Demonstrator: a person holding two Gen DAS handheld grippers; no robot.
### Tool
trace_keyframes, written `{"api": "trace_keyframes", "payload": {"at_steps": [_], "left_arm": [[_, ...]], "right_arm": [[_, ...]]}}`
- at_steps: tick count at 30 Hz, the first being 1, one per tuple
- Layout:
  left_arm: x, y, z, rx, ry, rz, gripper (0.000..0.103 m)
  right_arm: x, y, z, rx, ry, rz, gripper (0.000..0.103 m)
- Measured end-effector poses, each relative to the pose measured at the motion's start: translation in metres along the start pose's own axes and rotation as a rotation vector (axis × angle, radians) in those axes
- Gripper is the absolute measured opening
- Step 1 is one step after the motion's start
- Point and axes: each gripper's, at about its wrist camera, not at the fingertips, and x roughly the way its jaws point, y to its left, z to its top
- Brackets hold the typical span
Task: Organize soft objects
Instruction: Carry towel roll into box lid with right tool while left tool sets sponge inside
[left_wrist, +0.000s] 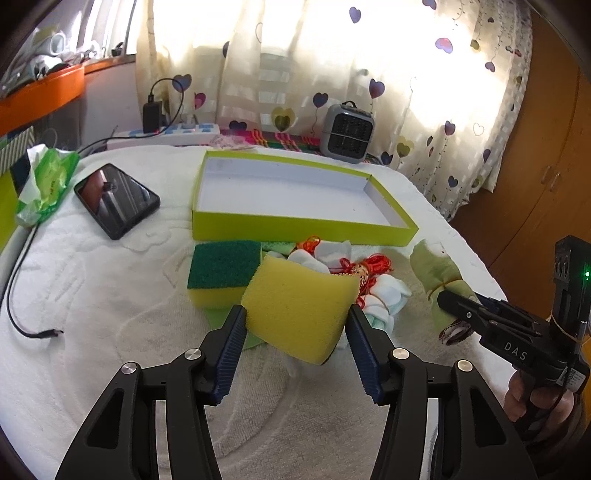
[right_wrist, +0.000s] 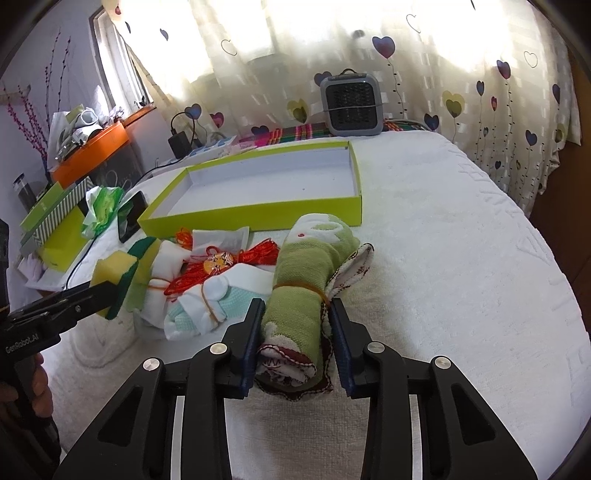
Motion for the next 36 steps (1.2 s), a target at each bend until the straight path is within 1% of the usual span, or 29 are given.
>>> {"api": "trace_keyframes", "payload": {"at_steps": [4,11,15,18,23,30,36], "left_arm": [[-0.004,0.000,0.011,0.012,-0.018,0.000,0.054],[-0.001,0.001,0.039,0.045,-0.025,-0.004,0.054],[0.004,0.002,0.056,0.059,-0.036,0.011,0.054],[0.013,0.006,0.069,0.058,-0.029,0.001,0.054],[0.030,0.011,0.088,0.060,-0.014,0.006,0.054],[0.059,0.019,0.106,0.074,0.019,0.046,0.054],[0.084,0.026,0.119,0.071,0.040,0.056,0.054]], "right_arm": [[-0.004,0.002,0.008,-0.012,-0.018,0.000,0.036],[-0.001,0.006,0.030,-0.032,-0.030,0.006,0.036],[0.002,0.006,0.044,-0.044,-0.036,0.005,0.036],[0.006,0.006,0.053,-0.048,-0.038,0.005,0.036],[0.017,0.004,0.069,-0.052,-0.031,0.006,0.036],[0.042,-0.003,0.092,-0.052,-0.008,-0.005,0.036],[0.068,-0.007,0.106,-0.062,0.029,-0.004,0.036]]}}
